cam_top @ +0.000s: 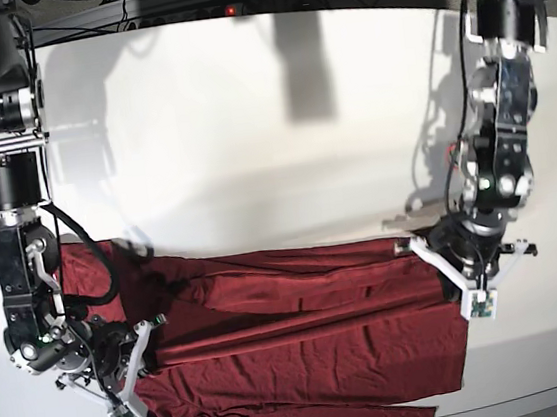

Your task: Fold the T-shirt properly

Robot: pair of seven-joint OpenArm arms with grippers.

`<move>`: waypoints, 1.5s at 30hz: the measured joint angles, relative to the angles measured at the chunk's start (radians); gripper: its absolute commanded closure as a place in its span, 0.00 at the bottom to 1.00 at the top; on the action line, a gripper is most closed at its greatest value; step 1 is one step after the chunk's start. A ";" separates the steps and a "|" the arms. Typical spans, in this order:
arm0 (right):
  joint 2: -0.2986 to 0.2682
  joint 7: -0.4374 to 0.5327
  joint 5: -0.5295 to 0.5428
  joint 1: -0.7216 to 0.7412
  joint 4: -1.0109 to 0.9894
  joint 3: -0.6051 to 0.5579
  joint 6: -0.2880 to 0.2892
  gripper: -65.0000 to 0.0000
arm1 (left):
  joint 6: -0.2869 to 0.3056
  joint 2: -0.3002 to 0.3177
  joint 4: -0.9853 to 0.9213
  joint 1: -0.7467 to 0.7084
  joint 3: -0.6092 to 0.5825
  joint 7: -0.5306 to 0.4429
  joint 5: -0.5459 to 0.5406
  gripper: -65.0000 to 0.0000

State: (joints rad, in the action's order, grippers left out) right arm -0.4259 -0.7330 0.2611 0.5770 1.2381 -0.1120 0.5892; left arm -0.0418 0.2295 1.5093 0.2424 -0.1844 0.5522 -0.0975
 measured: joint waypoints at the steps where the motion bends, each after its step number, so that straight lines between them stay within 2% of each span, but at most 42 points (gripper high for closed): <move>1: 0.001 0.008 -0.001 0.008 -0.042 0.000 0.000 1.00 | 0.009 0.000 -0.027 0.021 0.000 -0.002 -0.002 1.00; 7: 0.004 0.031 -0.002 0.107 -0.233 0.000 0.002 1.00 | 0.043 -0.009 -0.161 0.108 -0.002 -0.029 -0.006 1.00; 15: 0.005 0.037 -0.004 0.228 -0.251 0.000 0.005 1.00 | 0.054 -0.011 -0.220 0.204 -0.004 -0.044 -0.005 1.00; 20: 0.008 0.066 -0.080 0.229 -0.256 0.000 -0.031 1.00 | 0.067 -0.011 -0.220 0.222 -0.004 -0.052 -0.006 1.00; 30: 0.008 0.160 -0.136 0.229 -0.332 0.000 -0.041 1.00 | 0.070 -0.011 -0.220 0.224 -0.004 -0.095 -0.006 1.00; 34: 0.008 0.191 -0.190 0.229 -0.366 0.000 -0.072 1.00 | 0.122 -0.011 -0.225 0.227 -0.006 -0.115 -0.008 1.00; 37: 0.008 0.198 -0.202 0.229 -0.391 0.000 -0.077 1.00 | 0.126 -0.010 -0.286 0.260 -0.028 -0.127 -0.027 1.00; 41: 0.013 0.211 -0.201 0.227 -0.394 0.000 -0.169 1.00 | 0.130 -0.013 -0.414 0.333 -0.100 -0.143 -0.028 1.00; 45: 0.013 0.247 -0.201 0.229 -0.394 0.000 -0.297 1.00 | 0.132 -0.014 -0.479 0.385 -0.153 -0.162 -0.032 1.00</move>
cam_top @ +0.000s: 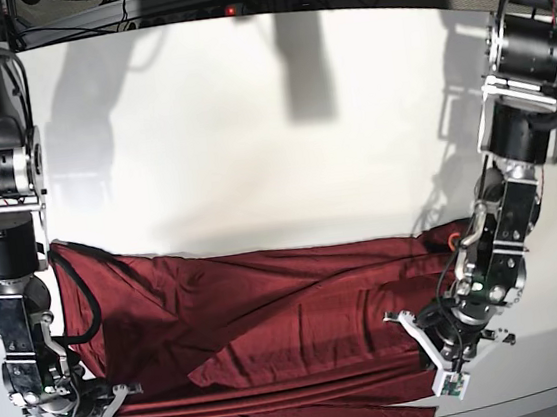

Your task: Fold the T-shirt properly

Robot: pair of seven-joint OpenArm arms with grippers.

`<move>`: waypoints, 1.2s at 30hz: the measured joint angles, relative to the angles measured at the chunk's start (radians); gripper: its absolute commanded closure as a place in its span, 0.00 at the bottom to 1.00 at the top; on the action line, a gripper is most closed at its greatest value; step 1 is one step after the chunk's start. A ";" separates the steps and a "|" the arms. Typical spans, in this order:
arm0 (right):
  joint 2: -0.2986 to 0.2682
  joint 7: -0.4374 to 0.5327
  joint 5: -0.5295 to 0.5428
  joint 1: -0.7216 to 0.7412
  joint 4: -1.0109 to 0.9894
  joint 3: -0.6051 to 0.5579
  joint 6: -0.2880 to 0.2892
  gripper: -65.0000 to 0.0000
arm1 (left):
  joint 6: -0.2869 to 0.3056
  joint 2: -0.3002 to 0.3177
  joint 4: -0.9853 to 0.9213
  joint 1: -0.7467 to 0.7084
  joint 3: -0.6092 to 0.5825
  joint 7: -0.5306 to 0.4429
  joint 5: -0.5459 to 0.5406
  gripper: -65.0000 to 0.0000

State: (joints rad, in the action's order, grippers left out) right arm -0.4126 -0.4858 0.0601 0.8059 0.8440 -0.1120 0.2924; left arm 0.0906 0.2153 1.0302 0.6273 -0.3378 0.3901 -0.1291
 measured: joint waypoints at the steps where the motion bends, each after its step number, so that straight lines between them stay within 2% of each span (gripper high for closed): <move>1: 0.001 0.000 -0.012 0.001 0.000 0.000 -0.049 1.00 | -0.012 0.000 -0.005 0.006 -0.003 0.002 0.008 1.00; 3: -0.010 -0.010 -0.045 0.003 0.000 0.003 -0.097 1.00 | -0.035 0.014 -0.013 0.010 0.002 0.005 0.023 1.00; 5: -0.014 -0.005 -0.066 0.000 -0.001 0.007 -0.099 1.00 | -0.037 0.026 -0.014 0.010 0.004 0.005 0.023 1.00; 9: 0.029 0.000 -0.057 -0.006 -0.001 0.006 -0.027 1.00 | -0.030 0.008 -0.014 0.011 0.003 0.005 0.022 1.00; 14: 0.058 -0.012 -0.058 -0.048 -0.001 0.005 0.015 1.00 | -0.031 0.020 -0.014 0.010 0.002 0.013 0.023 1.00; 17: 0.065 -0.039 -0.061 -0.064 -0.003 0.005 0.093 1.00 | -0.034 0.016 -0.014 0.010 0.004 0.027 0.022 1.00; 20: 0.068 -0.109 -0.021 -0.077 -0.003 0.005 0.261 1.00 | -0.031 0.012 -0.014 0.010 0.004 0.030 0.022 1.00; 21: 0.066 -0.155 0.021 -0.080 -0.003 0.005 0.305 1.00 | -0.031 0.013 -0.014 0.010 0.004 0.030 0.023 1.00; 22: 0.065 -0.198 0.056 -0.085 -0.003 0.005 0.324 1.00 | -0.031 0.015 -0.014 0.011 0.004 0.030 0.023 1.00; 25: 0.062 -0.278 0.131 -0.095 -0.003 0.005 0.364 0.62 | -0.031 0.014 -0.014 0.010 0.004 0.032 0.022 1.00; 27: 0.063 -0.284 0.155 -0.100 -0.003 0.005 0.367 0.49 | -0.031 0.014 -0.014 0.010 0.004 0.032 0.013 1.00; 29: 0.063 -0.309 0.160 -0.102 -0.003 0.000 0.371 0.48 | -0.031 0.014 -0.014 0.010 0.004 0.032 0.003 1.00; 30: 0.063 -0.340 0.195 -0.106 -0.003 -0.005 0.400 0.48 | -0.031 0.014 -0.014 0.010 0.004 0.034 -0.003 1.00; 33: 0.062 -0.395 0.316 -0.129 -0.002 -0.059 0.401 0.48 | -0.032 0.014 -0.014 0.010 0.004 0.038 -0.008 1.00; 36: 0.063 -0.398 0.316 -0.159 -0.002 -0.155 0.401 0.48 | -0.031 0.014 -0.014 0.010 0.004 0.038 -0.008 1.00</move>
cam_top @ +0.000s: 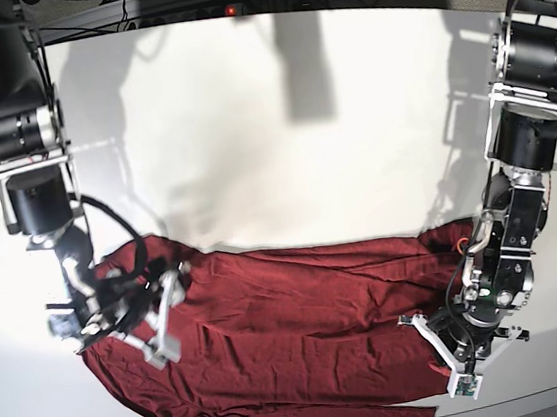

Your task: Fold the T-shirt properly

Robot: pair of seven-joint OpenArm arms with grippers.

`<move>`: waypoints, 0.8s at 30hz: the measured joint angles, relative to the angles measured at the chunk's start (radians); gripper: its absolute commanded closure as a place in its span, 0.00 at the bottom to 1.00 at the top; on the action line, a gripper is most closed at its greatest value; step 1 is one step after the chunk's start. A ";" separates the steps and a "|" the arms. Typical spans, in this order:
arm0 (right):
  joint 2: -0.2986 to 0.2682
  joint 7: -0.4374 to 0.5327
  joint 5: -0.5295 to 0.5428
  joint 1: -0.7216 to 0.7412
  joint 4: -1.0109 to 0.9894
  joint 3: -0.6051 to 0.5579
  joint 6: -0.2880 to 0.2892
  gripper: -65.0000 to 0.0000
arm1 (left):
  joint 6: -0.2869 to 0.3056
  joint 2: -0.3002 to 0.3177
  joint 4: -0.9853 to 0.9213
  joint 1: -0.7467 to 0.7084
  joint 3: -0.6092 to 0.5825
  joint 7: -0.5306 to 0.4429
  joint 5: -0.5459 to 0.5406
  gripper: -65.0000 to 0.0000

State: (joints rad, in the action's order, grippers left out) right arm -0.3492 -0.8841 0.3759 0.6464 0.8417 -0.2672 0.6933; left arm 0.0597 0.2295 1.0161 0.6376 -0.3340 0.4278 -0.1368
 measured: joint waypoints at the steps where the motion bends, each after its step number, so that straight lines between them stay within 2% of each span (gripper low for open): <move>1: 0.000 0.001 -0.004 -0.006 0.000 -0.036 0.000 0.48 | 0.000 0.000 0.000 0.000 0.000 0.002 0.000 1.00; 4: -0.001 0.013 -0.023 -0.009 0.000 -0.145 0.000 0.48 | 0.000 0.000 0.000 0.000 0.000 0.019 0.000 1.00; 6: 0.001 0.056 -0.069 -0.008 0.001 -0.208 0.000 0.48 | 0.000 0.000 0.000 0.000 0.000 0.019 0.000 1.00; 10: 0.000 0.075 -0.094 -0.003 0.005 -0.279 0.000 0.50 | 0.000 0.000 0.000 0.000 0.000 0.020 0.000 1.00; 17: -0.002 0.083 -0.093 -0.008 0.072 -0.291 0.000 0.70 | 0.000 0.000 0.000 0.000 0.000 0.019 0.000 1.00; 21: 0.000 0.083 -0.094 -0.005 0.077 -0.291 0.001 0.86 | 0.000 0.000 0.000 0.000 0.000 0.021 0.000 1.00; 24: -0.001 0.106 -0.153 -0.005 0.077 -0.291 0.001 0.94 | 0.000 0.000 0.000 0.000 0.000 0.021 0.000 1.00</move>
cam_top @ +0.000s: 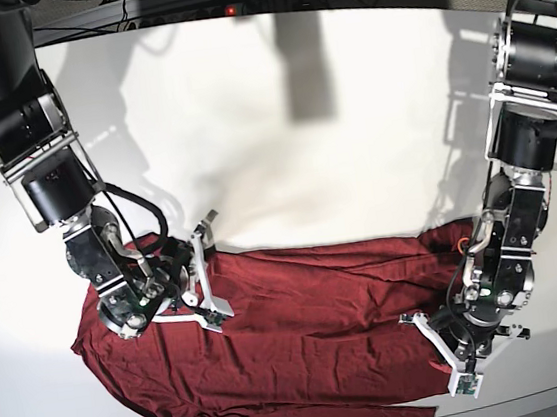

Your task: Fold the T-shirt properly

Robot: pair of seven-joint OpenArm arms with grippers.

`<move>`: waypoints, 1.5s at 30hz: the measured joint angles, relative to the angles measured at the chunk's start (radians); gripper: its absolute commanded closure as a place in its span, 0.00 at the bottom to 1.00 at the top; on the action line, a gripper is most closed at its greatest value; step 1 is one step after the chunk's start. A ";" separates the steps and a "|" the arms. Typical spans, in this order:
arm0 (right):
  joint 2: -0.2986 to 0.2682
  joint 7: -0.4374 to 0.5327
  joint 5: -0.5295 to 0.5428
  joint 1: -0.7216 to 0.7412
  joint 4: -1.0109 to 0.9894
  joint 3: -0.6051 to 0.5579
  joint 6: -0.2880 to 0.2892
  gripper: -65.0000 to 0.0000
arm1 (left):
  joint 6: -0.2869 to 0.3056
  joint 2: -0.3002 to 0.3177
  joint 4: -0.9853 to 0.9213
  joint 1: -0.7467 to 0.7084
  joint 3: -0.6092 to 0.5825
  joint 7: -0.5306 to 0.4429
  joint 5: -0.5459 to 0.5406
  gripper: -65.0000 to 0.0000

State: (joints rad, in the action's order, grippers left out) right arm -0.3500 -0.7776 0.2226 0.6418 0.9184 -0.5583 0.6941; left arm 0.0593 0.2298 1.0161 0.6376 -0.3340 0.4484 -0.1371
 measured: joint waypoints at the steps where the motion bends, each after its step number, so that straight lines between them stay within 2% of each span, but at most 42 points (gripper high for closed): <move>1: -0.002 0.011 -0.016 0.000 0.000 0.000 0.000 0.94 | 0.000 0.000 0.000 0.000 0.000 0.001 0.000 1.00; 4: -0.001 0.030 -0.037 0.000 0.000 0.000 0.000 1.00 | 0.000 0.000 0.000 0.000 0.000 0.001 0.000 1.00; 23: 0.000 0.065 -0.037 0.000 0.000 0.011 0.000 1.00 | 0.000 0.000 0.000 0.000 0.000 0.002 0.000 1.00; 28: 0.002 0.069 -0.036 0.003 0.001 0.108 0.001 1.00 | 0.000 0.000 0.000 0.000 0.000 0.008 0.000 1.00; 32: 0.001 0.074 -0.038 0.013 0.001 0.238 0.002 1.00 | 0.000 0.000 0.000 0.000 0.000 0.007 0.000 1.00; 38: 0.002 0.132 -0.043 0.020 0.002 0.418 0.002 1.00 | 0.000 0.000 0.000 0.000 0.000 0.009 0.000 1.00; 40: 0.002 0.151 -0.045 0.020 0.002 0.460 0.002 1.00 | 0.000 0.000 0.000 0.000 0.000 0.012 0.000 1.00; 43: 0.002 0.188 -0.077 0.021 0.002 0.500 -0.039 1.00 | 0.000 0.000 0.000 0.000 0.000 0.020 0.000 1.00; 45: 0.000 0.185 -0.079 0.023 0.002 0.507 -0.019 1.00 | 0.000 0.000 0.000 0.000 0.000 0.023 0.000 1.00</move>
State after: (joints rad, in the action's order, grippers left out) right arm -0.3500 -0.5926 0.1436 0.6643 0.9199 -0.0509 0.6746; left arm 0.0593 0.2298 1.0161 0.6376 -0.3340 0.4713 -0.1375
